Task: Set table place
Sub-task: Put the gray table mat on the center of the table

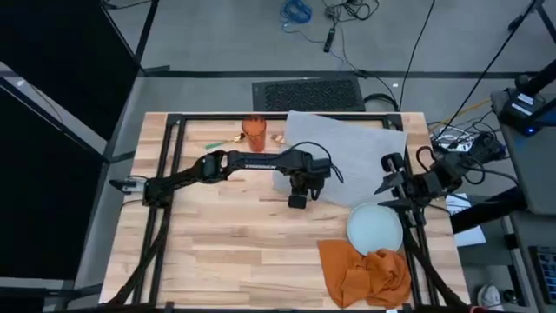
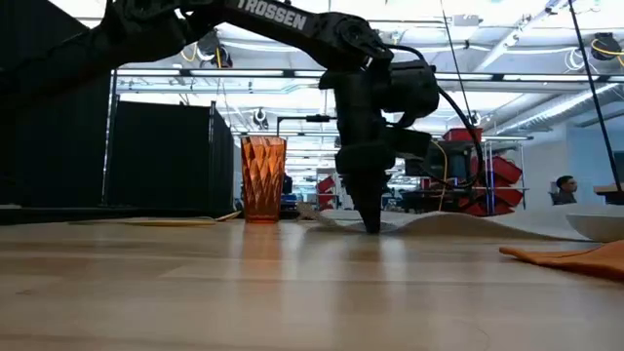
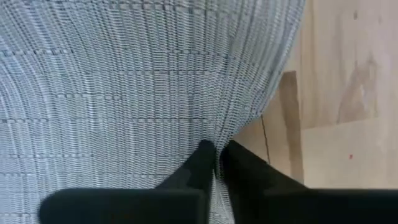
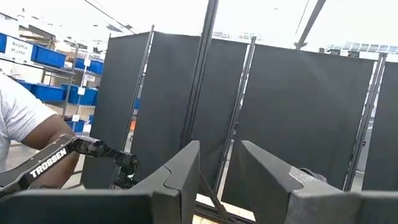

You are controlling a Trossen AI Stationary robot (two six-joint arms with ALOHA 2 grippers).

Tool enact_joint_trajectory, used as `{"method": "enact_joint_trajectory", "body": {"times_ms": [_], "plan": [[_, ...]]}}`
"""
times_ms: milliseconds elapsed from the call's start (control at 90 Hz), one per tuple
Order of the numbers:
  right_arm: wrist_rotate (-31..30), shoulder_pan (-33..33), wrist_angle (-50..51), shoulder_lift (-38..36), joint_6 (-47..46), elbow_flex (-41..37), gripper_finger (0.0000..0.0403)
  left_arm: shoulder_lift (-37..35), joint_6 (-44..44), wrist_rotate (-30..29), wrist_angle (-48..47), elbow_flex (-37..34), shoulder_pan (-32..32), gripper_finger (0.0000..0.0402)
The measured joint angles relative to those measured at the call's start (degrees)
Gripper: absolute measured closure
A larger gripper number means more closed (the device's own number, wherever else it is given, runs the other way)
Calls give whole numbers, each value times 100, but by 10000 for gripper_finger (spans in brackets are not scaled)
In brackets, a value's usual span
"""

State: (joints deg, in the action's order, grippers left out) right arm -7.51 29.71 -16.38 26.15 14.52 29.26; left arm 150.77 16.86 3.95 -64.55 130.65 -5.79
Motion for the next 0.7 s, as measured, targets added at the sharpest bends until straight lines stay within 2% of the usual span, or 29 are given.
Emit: {"method": "enact_joint_trajectory", "body": {"times_ms": [156, 367, 700], "plan": [[1, 0, 7, 0, -84, 0, 300, -6, 42, -361, -7, 0, 32, 401], [1, 0, 156, 21, -241, 0, 300, -233, 15, -518, -134, -20, 43, 401], [-28, 0, 464, 29, -496, 0, 300, -568, -140, -577, -1102, -59, 257, 401]]}}
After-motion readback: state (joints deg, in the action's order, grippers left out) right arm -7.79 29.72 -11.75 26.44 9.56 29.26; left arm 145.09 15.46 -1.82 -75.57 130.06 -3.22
